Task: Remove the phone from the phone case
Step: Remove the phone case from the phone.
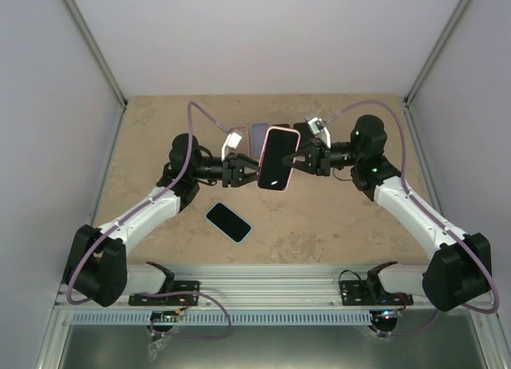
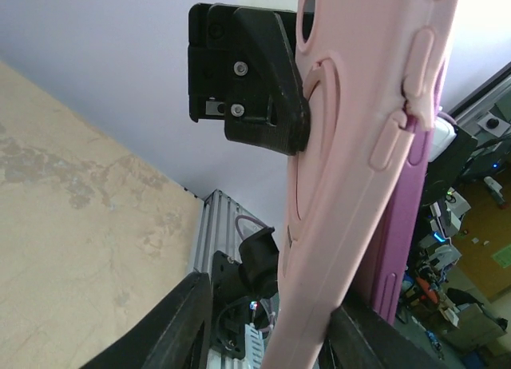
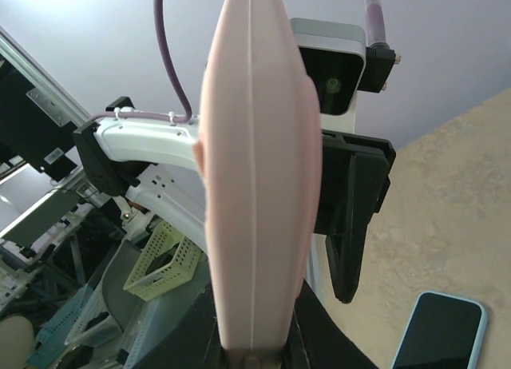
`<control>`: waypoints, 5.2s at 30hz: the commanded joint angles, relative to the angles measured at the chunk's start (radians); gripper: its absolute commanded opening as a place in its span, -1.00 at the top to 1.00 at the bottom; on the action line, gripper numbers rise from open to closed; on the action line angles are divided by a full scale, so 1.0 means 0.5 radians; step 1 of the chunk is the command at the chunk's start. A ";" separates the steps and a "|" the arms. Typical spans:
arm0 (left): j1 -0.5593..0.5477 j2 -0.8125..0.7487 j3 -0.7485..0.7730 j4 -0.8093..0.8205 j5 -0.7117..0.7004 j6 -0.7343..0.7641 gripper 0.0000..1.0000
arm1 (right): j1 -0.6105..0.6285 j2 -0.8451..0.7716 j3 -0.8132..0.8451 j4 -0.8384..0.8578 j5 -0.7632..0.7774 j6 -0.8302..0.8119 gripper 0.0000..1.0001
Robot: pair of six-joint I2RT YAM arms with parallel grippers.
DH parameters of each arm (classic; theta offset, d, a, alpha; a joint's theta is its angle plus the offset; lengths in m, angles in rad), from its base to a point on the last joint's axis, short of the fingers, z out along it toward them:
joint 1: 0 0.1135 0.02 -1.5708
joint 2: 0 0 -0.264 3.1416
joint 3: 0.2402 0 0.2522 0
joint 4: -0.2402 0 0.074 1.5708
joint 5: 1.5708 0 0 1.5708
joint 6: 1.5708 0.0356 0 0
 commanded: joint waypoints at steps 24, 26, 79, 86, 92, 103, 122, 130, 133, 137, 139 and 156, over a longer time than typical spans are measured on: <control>0.018 -0.027 0.095 0.190 -0.280 -0.270 1.00 | -0.066 0.266 0.395 -0.892 0.358 -0.624 -0.14; 0.030 -0.019 0.102 0.161 -0.325 -0.308 1.00 | -0.090 0.280 0.480 -1.024 0.455 -0.743 -0.29; 0.106 0.095 0.176 -0.552 -0.971 -0.580 1.00 | 1.016 0.282 0.606 -1.172 2.981 -2.410 -0.32; 0.106 0.099 0.164 -0.522 -0.955 -0.603 1.00 | 1.094 0.297 0.497 -1.031 3.201 -2.574 -0.26; 0.107 0.105 0.159 -0.488 -0.934 -0.639 1.00 | 1.157 0.301 0.389 -0.840 3.408 -2.771 -0.12; 0.106 0.087 0.115 -0.475 -0.943 -0.612 1.00 | 1.157 0.298 0.366 -0.640 3.548 -2.849 0.20; 0.107 0.090 0.098 -0.419 -0.916 -0.669 1.00 | 1.155 0.321 0.350 -0.676 3.505 -2.915 0.11; 0.106 0.102 0.069 -0.322 -0.862 -0.742 1.00 | 1.146 0.314 0.108 -0.205 3.684 -3.240 0.20; 0.106 0.097 0.052 -0.294 -0.845 -0.752 1.00 | 1.124 0.329 0.129 -0.169 3.684 -3.245 0.23; 0.106 0.089 0.035 -0.264 -0.827 -0.772 1.00 | 1.101 0.346 0.156 -0.126 3.675 -3.275 0.50; 0.106 0.084 0.029 -0.263 -0.829 -0.769 1.00 | 1.100 0.344 0.187 -0.164 3.642 -3.256 0.65; 0.148 0.102 0.018 -0.603 -1.126 -0.453 1.00 | 1.100 0.257 0.458 -0.729 3.385 -2.965 0.99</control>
